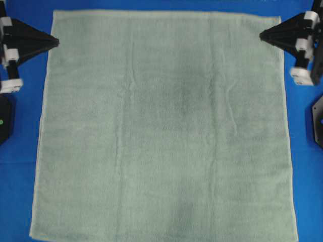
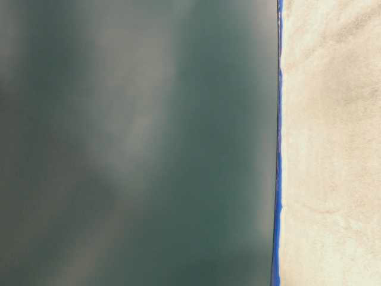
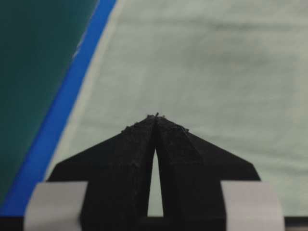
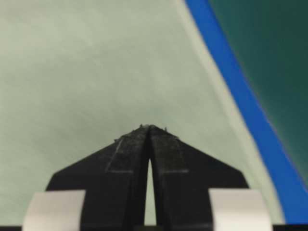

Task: Fold a bath towel.
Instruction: 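Move both grippers to the far corners of the green towel and grasp them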

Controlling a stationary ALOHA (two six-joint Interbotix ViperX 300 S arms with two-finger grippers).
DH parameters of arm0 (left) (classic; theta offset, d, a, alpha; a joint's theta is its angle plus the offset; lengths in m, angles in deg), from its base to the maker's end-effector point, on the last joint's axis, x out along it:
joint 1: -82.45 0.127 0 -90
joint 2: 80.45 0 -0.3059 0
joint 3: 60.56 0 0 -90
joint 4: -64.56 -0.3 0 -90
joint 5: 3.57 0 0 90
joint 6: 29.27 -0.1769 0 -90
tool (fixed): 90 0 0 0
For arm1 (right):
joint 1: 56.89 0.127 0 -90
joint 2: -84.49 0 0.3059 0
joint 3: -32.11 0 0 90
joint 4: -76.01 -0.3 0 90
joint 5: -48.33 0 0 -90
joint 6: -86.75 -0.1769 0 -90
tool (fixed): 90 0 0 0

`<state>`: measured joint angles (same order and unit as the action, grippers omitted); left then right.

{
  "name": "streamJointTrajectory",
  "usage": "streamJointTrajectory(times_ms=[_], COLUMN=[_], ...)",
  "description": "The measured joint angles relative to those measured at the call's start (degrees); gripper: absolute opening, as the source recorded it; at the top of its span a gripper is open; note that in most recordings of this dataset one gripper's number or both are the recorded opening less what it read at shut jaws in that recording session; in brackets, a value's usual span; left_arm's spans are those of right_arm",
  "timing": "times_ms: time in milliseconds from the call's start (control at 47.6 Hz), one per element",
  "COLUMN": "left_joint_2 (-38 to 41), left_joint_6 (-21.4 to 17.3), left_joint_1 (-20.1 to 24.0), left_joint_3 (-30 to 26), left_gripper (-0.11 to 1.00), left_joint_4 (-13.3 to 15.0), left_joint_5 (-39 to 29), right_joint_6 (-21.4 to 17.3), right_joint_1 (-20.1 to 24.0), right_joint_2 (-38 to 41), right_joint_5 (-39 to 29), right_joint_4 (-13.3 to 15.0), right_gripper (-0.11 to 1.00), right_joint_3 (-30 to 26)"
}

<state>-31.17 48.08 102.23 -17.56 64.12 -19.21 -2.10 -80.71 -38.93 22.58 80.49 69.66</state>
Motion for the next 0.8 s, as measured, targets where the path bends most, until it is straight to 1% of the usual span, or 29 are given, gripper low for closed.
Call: streamJointTrajectory(times_ms=[42, 105, 126, 189, 210, 231, 252, 315, 357, 399, 462, 546, 672, 798], left_joint_2=[0.88, 2.72, 3.52, 5.89, 6.86, 7.73, 9.05, 12.04, 14.41, 16.61, 19.86, 24.79, 32.87, 40.87], left_joint_6=[-0.79, -1.41, -1.58, -2.81, -3.43, -4.04, -5.01, -7.56, -9.40, -10.72, -12.13, -13.80, -14.33, -14.68], left_joint_1=[1.14, 3.60, 4.57, 6.86, 7.73, 8.35, 9.14, 10.81, 11.95, 13.36, 15.29, 18.72, 23.38, 25.14], left_joint_3=[-0.18, -0.70, -0.88, -1.49, -1.67, -1.85, -2.11, -2.90, -3.69, -4.57, -5.62, -7.21, -8.79, -10.37], left_gripper=[0.05, 0.20, 0.27, 0.46, 0.52, 0.58, 0.65, 0.79, 0.85, 0.86, 0.85, 0.86, 0.86, 0.86], left_joint_4=[0.00, -0.09, -0.18, -0.18, -0.18, -0.26, -0.26, -0.26, -0.26, -0.26, -0.35, -0.26, -0.26, -0.35], left_joint_5=[-0.35, -0.79, -1.05, -1.67, -1.93, -2.20, -2.46, -2.99, -3.25, -3.34, -3.34, -2.90, -0.35, 3.87], right_joint_6=[0.18, 0.44, 0.53, 0.97, 1.23, 1.32, 1.49, 2.11, 2.46, 2.90, 3.60, 4.48, 5.54, 5.62], right_joint_1=[-1.85, -4.92, -5.89, -8.44, -9.40, -10.02, -10.81, -12.66, -13.71, -14.85, -16.70, -18.72, -21.80, -24.08], right_joint_2=[1.41, 4.39, 5.36, 8.44, 9.76, 10.46, 11.51, 14.41, 16.70, 18.81, 22.59, 27.33, 34.72, 40.34], right_joint_5=[-1.32, -3.25, -3.69, -4.92, -5.27, -5.54, -5.80, -6.24, -6.33, -6.33, -6.33, -5.80, -1.58, 3.25], right_joint_4=[0.70, 1.93, 2.29, 3.43, 3.96, 4.22, 4.66, 5.98, 6.68, 7.12, 7.38, 7.47, 7.47, 7.47], right_gripper=[0.01, 0.04, 0.08, 0.26, 0.34, 0.39, 0.46, 0.61, 0.66, 0.64, 0.60, 0.62, 0.62, 0.62], right_joint_3=[-0.62, -1.58, -1.85, -2.64, -2.90, -3.08, -3.34, -4.22, -4.92, -5.45, -6.24, -6.77, -7.12, -7.38])
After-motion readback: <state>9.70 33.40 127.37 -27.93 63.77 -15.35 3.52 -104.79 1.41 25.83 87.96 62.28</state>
